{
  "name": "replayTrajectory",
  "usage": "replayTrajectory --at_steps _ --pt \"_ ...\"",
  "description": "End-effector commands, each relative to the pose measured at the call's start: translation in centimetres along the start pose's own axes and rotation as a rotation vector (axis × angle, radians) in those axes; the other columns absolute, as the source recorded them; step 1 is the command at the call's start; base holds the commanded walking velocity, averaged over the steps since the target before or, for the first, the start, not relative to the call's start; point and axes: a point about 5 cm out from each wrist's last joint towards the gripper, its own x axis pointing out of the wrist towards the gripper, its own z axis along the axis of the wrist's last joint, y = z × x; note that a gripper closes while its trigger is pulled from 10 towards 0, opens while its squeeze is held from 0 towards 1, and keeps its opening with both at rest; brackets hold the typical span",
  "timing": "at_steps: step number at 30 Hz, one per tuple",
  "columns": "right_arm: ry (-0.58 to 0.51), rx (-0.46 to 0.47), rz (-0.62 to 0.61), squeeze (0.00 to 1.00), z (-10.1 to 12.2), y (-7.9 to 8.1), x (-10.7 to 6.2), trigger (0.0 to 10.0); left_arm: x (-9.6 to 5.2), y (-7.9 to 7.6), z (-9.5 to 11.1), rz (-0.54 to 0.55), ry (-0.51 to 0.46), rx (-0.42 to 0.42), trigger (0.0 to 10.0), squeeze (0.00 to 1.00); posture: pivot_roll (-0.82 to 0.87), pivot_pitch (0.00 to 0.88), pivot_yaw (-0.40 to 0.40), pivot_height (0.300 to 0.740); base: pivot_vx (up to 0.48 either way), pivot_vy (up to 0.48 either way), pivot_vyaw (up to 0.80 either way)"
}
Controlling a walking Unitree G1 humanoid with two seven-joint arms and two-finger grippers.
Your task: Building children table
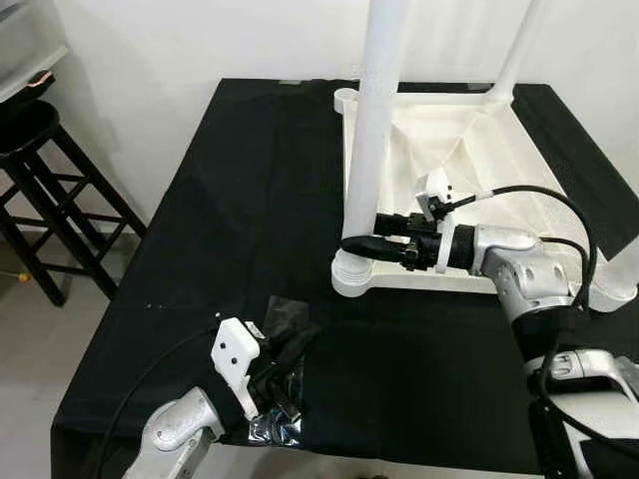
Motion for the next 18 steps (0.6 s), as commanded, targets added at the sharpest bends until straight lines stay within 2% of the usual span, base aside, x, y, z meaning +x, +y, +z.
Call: replayTrajectory --at_steps 1,4,7,10,11,12,13,14,15,16,17,18 --pt "-0.007 0.026 0.078 0.0 -0.6 0.5 0.4 0.0 -0.4 -0.2 -0.3 -0.007 0.024 -0.005 10.0 0.0 0.06 0.119 -0.005 0.74 0.0 0.0 0.0" --pt "0.007 0.036 0.053 0.0 -1.9 0.5 -1.0 0.0 -0.4 -0.2 -0.2 -0.007 0.021 -0.006 10.0 0.0 0.05 0.128 -0.001 0.74 0.0 0.0 0.0" --pt "0.009 0.037 0.023 0.0 -2.4 0.6 -1.5 0.0 -0.5 -0.2 -0.2 -0.007 0.02 -0.006 10.0 0.0 0.05 0.131 0.0 0.74 0.0 0.0 0.0" --pt "0.101 -0.002 -0.209 0.0 -5.2 1.5 -1.6 0.0 -0.6 -0.1 -0.1 -0.005 0.018 -0.005 10.0 0.0 0.04 0.136 0.002 0.74 0.0 0.0 0.0" --pt "0.101 -0.002 -0.209 0.0 -5.2 1.5 -1.6 0.0 -0.6 -0.1 -0.1 -0.005 0.018 -0.005 10.0 0.0 0.04 0.136 0.002 0.74 0.0 0.0 0.0" --pt "0.184 -0.067 -0.4 0.0 -6.3 1.9 -0.6 0.0 -0.6 0.0 -0.1 -0.004 0.019 -0.004 10.0 0.0 0.05 0.144 0.011 0.74 0.0 0.0 0.0" --pt "0.184 -0.067 -0.4 0.0 -6.3 1.9 -0.6 0.0 -0.6 0.0 -0.1 -0.004 0.019 -0.004 10.0 0.0 0.05 0.144 0.011 0.74 0.0 0.0 0.0" --pt "0.184 -0.046 -0.595 0.0 -7.0 3.6 0.8 0.0 -0.7 0.1 0.0 -0.003 0.019 -0.003 10.0 0.0 0.03 0.145 0.018 0.74 0.0 0.0 0.0" --pt "0.184 -0.046 -0.595 0.0 -7.0 3.6 0.8 0.0 -0.7 0.1 0.0 -0.003 0.019 -0.003 10.0 0.0 0.03 0.145 0.018 0.74 0.0 0.0 0.0" --pt "0.184 -0.005 -0.699 0.0 -7.6 5.6 2.0 0.0 -0.7 0.1 0.0 -0.004 0.02 -0.003 10.0 0.0 0.04 0.145 0.014 0.74 0.0 0.0 0.0" --pt "0.196 -0.054 -0.749 0.0 -7.4 6.7 2.6 0.0 -0.7 0.2 0.0 -0.005 0.021 -0.002 10.0 0.0 0.04 0.14 0.023 0.74 0.0 0.0 0.0" --pt "0.196 -0.054 -0.749 0.0 -7.4 6.7 2.6 0.0 -0.7 0.2 0.0 -0.005 0.021 -0.002 10.0 0.0 0.04 0.14 0.023 0.74 0.0 0.0 0.0"
